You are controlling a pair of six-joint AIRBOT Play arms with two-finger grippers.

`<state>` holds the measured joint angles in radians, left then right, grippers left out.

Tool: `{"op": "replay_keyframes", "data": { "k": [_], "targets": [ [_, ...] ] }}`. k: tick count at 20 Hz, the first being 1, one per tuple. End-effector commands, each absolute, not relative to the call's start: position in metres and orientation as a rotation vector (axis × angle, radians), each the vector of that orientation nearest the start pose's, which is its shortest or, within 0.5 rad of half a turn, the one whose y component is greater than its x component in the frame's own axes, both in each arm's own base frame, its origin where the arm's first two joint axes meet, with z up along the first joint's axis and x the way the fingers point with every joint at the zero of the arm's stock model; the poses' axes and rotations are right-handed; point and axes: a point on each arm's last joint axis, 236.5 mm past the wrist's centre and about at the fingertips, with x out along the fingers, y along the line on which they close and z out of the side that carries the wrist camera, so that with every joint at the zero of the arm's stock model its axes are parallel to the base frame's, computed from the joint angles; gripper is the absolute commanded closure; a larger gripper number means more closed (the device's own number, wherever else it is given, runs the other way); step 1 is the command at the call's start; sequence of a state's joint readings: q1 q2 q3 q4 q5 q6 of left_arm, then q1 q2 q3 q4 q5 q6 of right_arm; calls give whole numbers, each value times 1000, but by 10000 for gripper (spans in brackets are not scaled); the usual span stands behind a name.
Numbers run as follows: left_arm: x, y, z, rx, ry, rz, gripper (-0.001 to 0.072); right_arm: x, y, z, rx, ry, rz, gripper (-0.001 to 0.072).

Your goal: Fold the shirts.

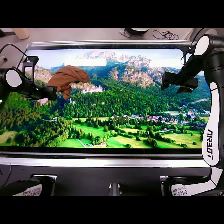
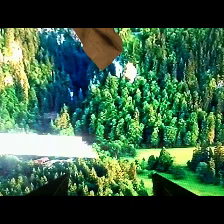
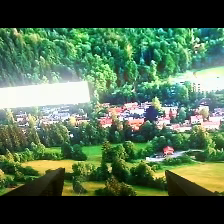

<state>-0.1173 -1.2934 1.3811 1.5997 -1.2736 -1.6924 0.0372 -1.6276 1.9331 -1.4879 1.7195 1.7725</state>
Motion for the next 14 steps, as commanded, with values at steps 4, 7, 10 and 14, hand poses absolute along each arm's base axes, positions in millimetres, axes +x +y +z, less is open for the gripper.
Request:
{"op": "replay_keyframes", "data": {
  "k": [4,7,10,14],
  "targets": [
    [405,-42,75,-13,1185,-13,113,428,35,99,188,1420,-36,42],
    [405,-41,75,-13,1185,-12,113,428,35,99,188,1420,-36,42],
    [405,-41,75,-13,1185,-12,113,428,35,99,188,1420,-36,42],
    [425,-45,80,-44,1096,-12,113,453,37,104,221,1316,-42,42]
  ]
}}
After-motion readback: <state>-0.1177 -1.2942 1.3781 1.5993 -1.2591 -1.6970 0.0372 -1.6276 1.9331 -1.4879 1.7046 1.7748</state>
